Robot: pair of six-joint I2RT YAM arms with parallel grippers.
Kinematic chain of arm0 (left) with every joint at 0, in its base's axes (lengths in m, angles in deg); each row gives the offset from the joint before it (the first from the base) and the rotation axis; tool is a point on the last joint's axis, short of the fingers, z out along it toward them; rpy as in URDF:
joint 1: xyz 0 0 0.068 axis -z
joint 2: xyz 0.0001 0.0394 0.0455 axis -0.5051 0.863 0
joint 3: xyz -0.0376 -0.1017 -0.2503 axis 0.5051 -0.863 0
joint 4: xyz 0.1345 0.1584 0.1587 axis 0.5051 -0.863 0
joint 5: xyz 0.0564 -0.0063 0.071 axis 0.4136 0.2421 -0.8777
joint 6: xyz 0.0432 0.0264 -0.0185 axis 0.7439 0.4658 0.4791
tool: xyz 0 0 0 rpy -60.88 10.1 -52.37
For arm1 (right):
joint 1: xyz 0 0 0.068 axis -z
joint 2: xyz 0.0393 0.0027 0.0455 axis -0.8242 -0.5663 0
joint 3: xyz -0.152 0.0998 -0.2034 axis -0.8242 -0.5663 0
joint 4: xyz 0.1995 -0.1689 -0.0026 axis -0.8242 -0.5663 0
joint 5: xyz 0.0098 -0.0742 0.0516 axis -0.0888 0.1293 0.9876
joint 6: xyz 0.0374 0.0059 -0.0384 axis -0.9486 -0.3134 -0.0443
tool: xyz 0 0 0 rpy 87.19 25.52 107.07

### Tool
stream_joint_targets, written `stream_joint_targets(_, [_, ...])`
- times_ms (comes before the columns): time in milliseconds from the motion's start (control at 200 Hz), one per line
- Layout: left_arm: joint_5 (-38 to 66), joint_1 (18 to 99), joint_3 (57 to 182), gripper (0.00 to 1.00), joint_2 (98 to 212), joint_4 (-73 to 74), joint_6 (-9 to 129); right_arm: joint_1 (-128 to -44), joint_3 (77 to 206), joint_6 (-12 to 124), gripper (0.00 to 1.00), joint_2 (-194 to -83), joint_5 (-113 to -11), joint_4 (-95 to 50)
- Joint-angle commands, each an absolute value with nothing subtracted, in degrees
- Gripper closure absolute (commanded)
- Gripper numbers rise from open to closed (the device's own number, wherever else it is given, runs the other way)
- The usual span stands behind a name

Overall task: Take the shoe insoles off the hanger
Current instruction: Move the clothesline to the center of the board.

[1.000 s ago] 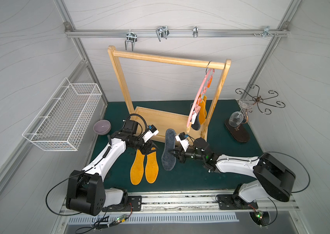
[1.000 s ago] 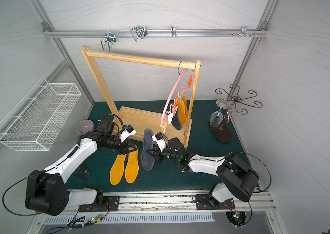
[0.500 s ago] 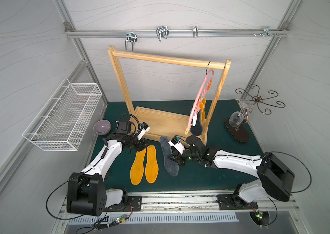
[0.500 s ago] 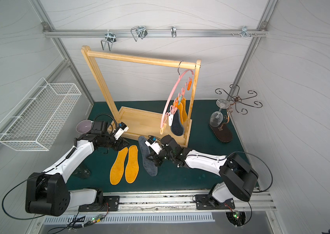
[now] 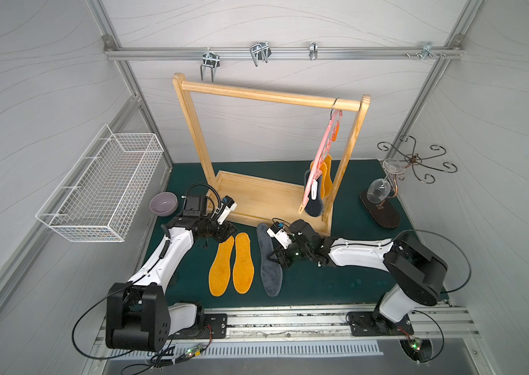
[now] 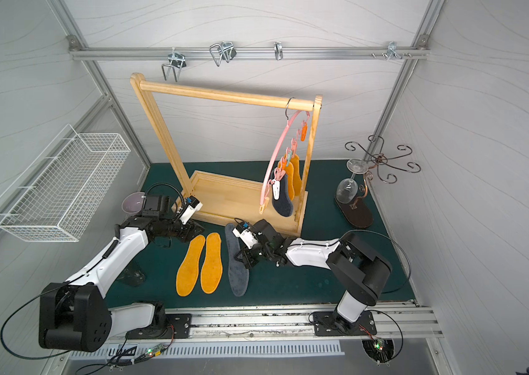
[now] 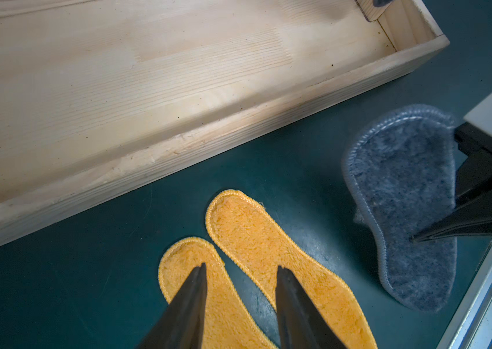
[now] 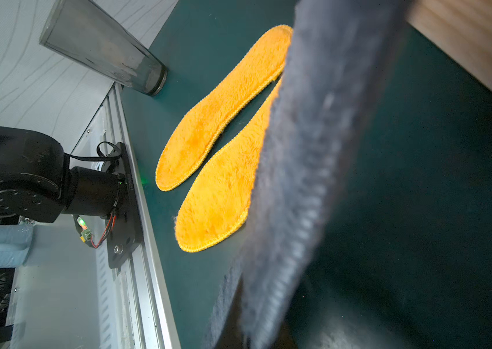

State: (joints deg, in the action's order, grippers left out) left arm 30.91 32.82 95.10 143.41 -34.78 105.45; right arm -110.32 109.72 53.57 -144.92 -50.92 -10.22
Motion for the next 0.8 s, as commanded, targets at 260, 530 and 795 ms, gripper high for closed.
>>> stream_joint_targets(260, [32.6, 32.4, 95.9, 0.57, 142.8, -33.9, 105.8, -110.6, 111.8, 52.4, 0.96, -148.3, -51.4, -11.0])
stream_joint_targets(530, [32.8, 32.1, 95.9, 0.57, 142.5, -34.3, 105.9, -105.5, 109.9, 50.5, 0.95, -145.6, -48.4, -19.7])
stream_joint_targets(795, [33.1, 31.8, 95.6, 0.57, 142.2, -34.2, 105.9, -101.1, 104.0, 51.7, 0.94, -141.5, -49.9, -22.8])
